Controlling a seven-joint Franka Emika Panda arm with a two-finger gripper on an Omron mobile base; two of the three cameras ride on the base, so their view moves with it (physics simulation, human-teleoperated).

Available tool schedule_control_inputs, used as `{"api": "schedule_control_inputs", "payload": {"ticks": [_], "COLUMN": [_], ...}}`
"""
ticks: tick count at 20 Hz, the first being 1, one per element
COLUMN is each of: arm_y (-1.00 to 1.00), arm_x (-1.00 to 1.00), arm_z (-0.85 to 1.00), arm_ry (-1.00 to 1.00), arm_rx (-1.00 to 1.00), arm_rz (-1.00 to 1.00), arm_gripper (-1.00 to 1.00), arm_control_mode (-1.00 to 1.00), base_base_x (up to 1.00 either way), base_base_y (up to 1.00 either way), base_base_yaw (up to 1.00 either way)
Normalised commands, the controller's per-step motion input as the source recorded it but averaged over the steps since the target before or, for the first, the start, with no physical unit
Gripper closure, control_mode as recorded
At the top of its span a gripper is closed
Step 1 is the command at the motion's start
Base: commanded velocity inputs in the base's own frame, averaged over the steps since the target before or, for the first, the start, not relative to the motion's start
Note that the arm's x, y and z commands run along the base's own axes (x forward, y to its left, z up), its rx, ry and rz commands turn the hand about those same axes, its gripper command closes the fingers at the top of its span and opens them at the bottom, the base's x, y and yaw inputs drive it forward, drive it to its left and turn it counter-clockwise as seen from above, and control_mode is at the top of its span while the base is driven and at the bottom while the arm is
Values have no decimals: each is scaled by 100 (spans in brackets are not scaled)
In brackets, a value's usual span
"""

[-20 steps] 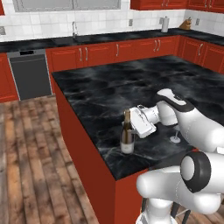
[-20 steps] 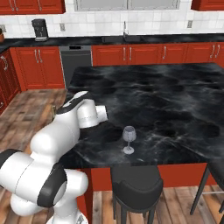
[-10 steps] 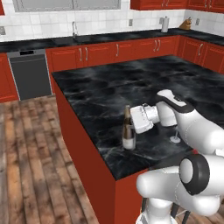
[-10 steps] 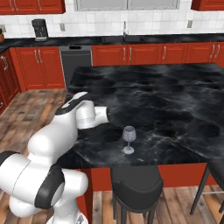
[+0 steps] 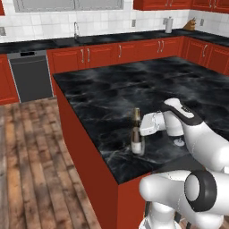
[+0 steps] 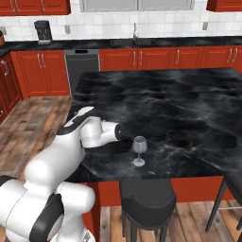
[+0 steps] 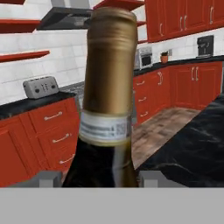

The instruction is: There is a wine glass and glass cup on the dining counter. Place the wine bottle next to the wine glass and the juice bottle next to the glass cup.

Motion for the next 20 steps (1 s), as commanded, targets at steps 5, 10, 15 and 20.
{"api": "schedule_control_inputs", "payload": {"ticks": [5, 10, 15, 20], "arm_y": [-44, -48, -51, -42], "arm_x": [0, 1, 8, 20], "arm_z": [-18, -17, -13, -5], "arm_ry": [0, 0, 2, 7], "arm_rx": [0, 0, 0, 0], "arm_rz": [-15, -4, 0, 0], "arm_gripper": [100, 100, 100, 100], "arm_control_mode": [-100, -100, -100, -100], "base_base_x": [0, 0, 0, 0], "base_base_y": [0, 0, 0, 0], "base_base_yaw": [0, 0, 0, 0]}}
